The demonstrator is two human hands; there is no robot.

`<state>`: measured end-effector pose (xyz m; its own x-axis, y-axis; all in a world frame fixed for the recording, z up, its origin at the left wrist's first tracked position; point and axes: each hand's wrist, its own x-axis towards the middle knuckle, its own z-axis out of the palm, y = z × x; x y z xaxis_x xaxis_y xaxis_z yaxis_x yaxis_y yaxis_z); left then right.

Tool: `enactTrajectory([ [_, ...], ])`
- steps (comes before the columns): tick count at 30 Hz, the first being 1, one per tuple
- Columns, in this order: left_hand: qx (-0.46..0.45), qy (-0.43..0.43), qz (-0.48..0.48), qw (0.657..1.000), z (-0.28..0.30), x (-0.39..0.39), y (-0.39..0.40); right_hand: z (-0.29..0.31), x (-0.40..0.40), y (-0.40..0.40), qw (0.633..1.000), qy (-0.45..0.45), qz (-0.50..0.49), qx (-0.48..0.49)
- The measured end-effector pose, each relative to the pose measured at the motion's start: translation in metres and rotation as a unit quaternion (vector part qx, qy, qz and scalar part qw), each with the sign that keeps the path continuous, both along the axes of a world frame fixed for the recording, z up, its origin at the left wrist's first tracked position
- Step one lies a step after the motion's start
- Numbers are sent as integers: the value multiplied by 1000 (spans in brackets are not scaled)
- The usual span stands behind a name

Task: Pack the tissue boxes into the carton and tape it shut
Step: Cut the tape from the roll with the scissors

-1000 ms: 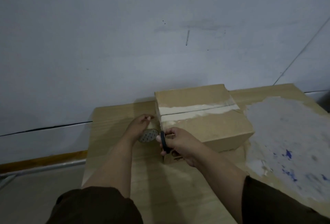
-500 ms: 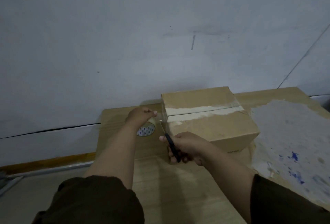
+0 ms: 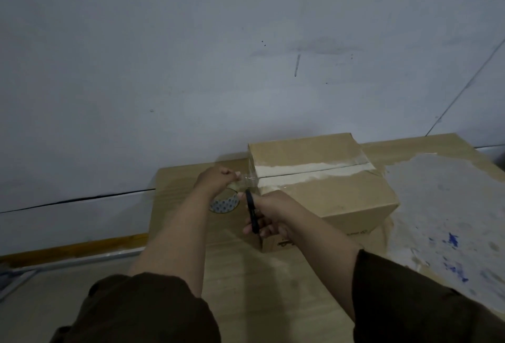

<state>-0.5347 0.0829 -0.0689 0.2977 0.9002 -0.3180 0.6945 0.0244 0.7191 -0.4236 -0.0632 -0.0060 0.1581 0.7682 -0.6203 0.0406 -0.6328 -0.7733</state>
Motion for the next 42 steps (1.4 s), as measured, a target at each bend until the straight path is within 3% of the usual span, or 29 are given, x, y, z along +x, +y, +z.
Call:
enactTrajectory([
  [13,-51,-61,7,997,0,-4,-2,-12,-1,3,999,-40,-34,14],
  [42,-51,-43,26,997,17,0,-9,-4,-7,13,997,-70,0,-21],
])
